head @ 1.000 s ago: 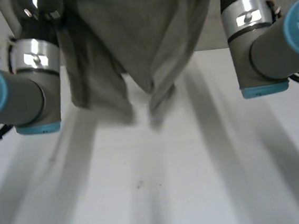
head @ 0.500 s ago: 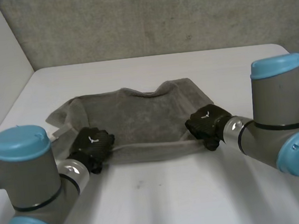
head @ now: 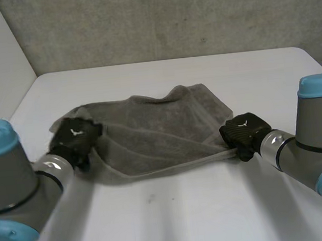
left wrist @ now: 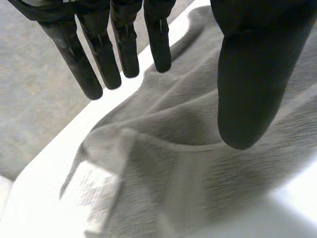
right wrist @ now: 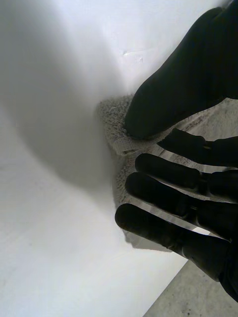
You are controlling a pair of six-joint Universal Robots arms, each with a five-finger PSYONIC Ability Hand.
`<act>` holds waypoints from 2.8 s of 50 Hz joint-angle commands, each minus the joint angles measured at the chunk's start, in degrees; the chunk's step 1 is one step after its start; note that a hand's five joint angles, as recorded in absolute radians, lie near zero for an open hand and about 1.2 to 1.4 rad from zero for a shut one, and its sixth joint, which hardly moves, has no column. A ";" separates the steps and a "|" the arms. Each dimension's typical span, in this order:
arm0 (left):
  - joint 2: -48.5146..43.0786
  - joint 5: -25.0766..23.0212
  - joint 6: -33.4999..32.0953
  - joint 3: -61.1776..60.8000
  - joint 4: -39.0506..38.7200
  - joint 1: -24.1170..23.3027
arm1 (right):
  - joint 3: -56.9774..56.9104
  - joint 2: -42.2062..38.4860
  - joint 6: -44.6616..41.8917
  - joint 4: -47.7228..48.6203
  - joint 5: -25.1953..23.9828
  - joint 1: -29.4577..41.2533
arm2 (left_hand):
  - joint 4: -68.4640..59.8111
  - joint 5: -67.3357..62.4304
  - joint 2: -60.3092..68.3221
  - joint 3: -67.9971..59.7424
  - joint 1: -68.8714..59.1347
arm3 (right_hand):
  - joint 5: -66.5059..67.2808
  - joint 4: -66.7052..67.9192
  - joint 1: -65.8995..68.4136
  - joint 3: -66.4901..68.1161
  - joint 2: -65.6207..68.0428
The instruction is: Fold the towel.
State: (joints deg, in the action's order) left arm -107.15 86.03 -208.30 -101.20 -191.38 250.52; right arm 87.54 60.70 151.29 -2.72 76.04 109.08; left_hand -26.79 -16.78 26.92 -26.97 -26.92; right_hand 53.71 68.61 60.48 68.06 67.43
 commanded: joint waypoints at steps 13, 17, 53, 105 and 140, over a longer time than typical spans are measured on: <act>-9.21 -19.15 -8.59 4.34 1.54 13.59 | 0.62 -0.32 -0.21 1.49 -0.01 -0.18 | -17.25 -17.25 17.11 -17.06 -17.11 | 16.29 11.39 19.52 11.94 12.57; -12.29 -19.06 -12.82 6.01 1.80 13.86 | 0.79 -0.32 -0.21 1.49 -0.01 -0.10 | -11.19 -11.19 11.05 -11.00 -11.05 | 16.29 11.39 19.52 11.94 12.57; -18.01 -19.06 -13.98 11.02 1.45 13.33 | 1.67 -1.64 -2.41 2.19 -0.01 -0.01 | -29.35 -29.35 29.21 -29.16 -29.21 | 16.29 11.39 19.52 11.94 12.57; 9.44 -17.39 23.47 18.31 16.65 11.13 | -29.44 15.34 -7.14 -28.13 1.83 -2.91 | -53.21 -53.22 53.08 -53.03 -53.08 | 16.29 11.39 19.52 11.94 12.57; -5.34 -11.05 23.73 20.27 -14.03 7.62 | -25.59 1.62 -2.58 3.96 8.52 3.33 | -53.21 -53.22 53.08 -53.03 -53.08 | 16.29 11.39 19.52 11.94 12.57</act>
State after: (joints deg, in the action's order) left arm -108.89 78.09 -183.79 -75.69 -212.46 258.15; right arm 55.68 64.64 148.83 10.56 87.88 112.38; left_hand -69.72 -56.60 69.41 -69.59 -65.66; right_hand 53.71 68.63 60.48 68.31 67.45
